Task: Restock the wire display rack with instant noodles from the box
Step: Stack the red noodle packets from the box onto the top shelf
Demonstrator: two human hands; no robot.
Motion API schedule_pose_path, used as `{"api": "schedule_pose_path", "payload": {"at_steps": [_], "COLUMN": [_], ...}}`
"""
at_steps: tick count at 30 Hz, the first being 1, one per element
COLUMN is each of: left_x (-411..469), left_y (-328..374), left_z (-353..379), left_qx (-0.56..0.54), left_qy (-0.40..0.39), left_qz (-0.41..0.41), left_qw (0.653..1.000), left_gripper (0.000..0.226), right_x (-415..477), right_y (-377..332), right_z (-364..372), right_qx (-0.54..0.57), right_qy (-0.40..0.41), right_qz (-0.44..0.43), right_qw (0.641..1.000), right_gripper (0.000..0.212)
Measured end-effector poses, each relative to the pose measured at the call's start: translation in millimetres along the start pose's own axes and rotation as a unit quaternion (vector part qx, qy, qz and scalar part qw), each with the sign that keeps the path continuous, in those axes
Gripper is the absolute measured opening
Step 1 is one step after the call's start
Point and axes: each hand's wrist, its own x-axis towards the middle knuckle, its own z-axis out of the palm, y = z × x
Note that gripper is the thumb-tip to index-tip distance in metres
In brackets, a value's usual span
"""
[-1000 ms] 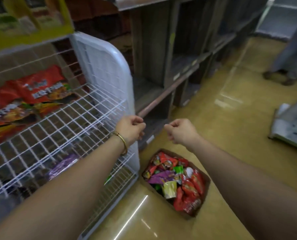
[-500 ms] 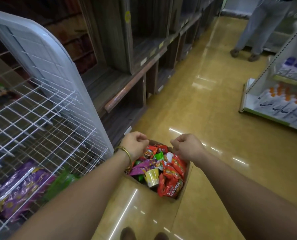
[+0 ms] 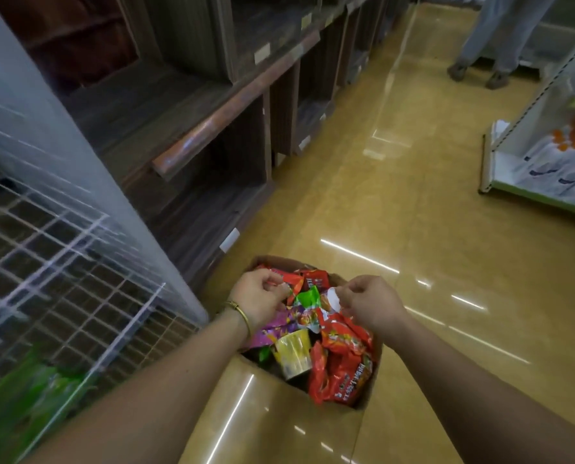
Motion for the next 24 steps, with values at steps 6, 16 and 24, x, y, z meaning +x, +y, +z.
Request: {"api": "schedule_pose_path", "payload": {"at_steps": [6, 16, 24], "left_x": [80, 160, 188], "left_y": [-77, -183, -221], "left_z": [83, 184, 230], "left_qx": [-0.009, 0.046, 0.080], "left_qy": [-0.044, -0.077, -0.120], "left_qz": [-0.004, -0.015, -0.039], "left_qw": [0.999, 0.996, 0.989], "left_gripper": [0.011, 0.014, 0.046], "right_x": [81, 157, 169], "right_y": [87, 206, 247], "right_z": [45, 92, 108], "right_qx": [-0.006, -0.051, -0.145], "right_qy": [0.022, -0.041, -0.126], "right_qz": [0.009, 0.002, -0.014], "right_qw": [1.000, 0.998, 0.981], "right_gripper": [0.027, 0.022, 0.043]}}
